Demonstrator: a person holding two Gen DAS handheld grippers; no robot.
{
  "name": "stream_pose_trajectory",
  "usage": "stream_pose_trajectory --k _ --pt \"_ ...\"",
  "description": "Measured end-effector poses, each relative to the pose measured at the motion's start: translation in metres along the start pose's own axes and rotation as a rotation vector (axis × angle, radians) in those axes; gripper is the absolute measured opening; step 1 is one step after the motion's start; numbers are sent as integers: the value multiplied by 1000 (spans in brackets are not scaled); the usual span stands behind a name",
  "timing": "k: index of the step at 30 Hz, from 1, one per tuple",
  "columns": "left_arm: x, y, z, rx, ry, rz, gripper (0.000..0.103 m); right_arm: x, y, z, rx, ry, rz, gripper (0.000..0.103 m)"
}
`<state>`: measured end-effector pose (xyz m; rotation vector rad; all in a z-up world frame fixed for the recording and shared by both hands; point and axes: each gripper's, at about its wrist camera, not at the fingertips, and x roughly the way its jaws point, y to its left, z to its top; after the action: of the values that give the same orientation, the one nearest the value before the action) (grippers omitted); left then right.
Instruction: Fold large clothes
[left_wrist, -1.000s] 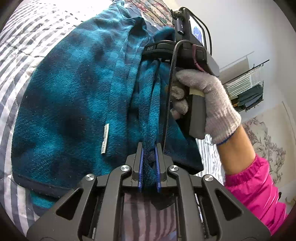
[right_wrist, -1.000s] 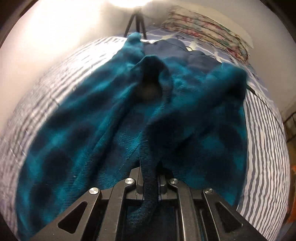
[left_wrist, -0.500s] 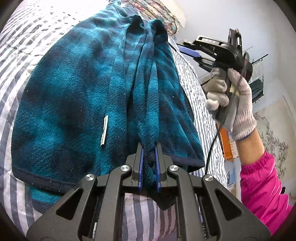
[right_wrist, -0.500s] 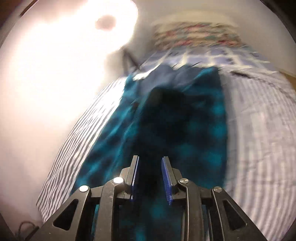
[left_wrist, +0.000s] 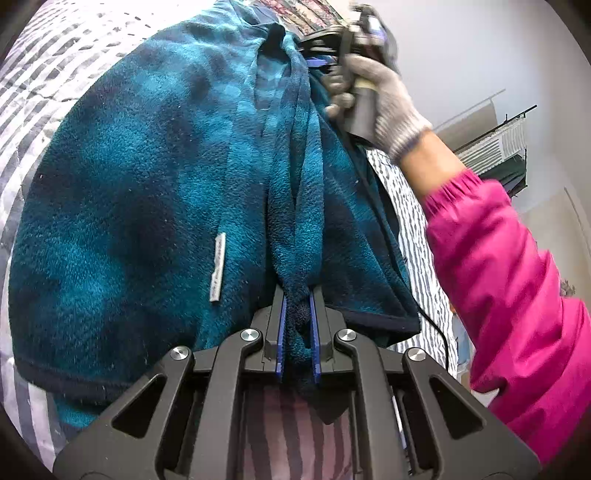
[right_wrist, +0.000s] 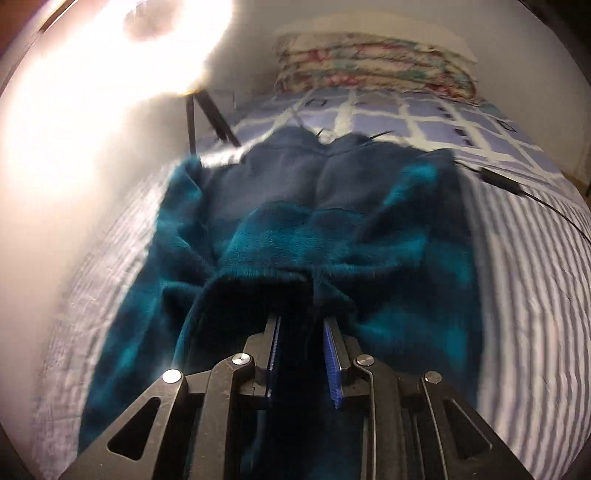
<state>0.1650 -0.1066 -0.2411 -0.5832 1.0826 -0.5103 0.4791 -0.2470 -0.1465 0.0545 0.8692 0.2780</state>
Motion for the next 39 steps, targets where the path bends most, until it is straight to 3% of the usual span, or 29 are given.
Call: stream_pose_trajectory --k 4,8,13,16,21,23,24,28,30,31,33,37,39 --pt "3 -4 1 27 3 17 9 21 13 1 -59 26 -59 26" --pt "6 -8 -3 48 7 21 9 -13 0 1 -2 28 22 27" --pt "0 -15 -3 56 -9 39 9 -124 -16 -26 55 -50 174 27" --pt "-10 -24 -6 69 -4 25 9 -209 -20 -60 36 -99 205 28" --pt "-47 -46 -9 172 -4 46 11 -319 -26 -119 32 -165 232 35" --pt "-67 -51 -10 203 -4 47 31 -354 -27 -146 24 -185 220 35" --pt "-78 -50 -10 212 -8 48 36 -373 -27 -161 21 -197 218 35" --pt "-122 -45 -7 252 -61 94 45 -441 -29 -208 25 -242 236 35" --pt "-137 -36 0 260 -85 153 58 -460 -33 -225 40 -252 237 43" --pt "-142 -29 5 248 -93 183 60 -466 -34 -236 62 -250 235 50" --pt "-146 -12 10 217 -59 176 61 -465 -37 -251 90 -239 238 54" --pt "-124 26 28 79 5 185 62 -420 -37 -284 168 -132 251 57" --pt "-110 43 34 16 37 170 62 -377 -34 -296 202 -55 249 57"
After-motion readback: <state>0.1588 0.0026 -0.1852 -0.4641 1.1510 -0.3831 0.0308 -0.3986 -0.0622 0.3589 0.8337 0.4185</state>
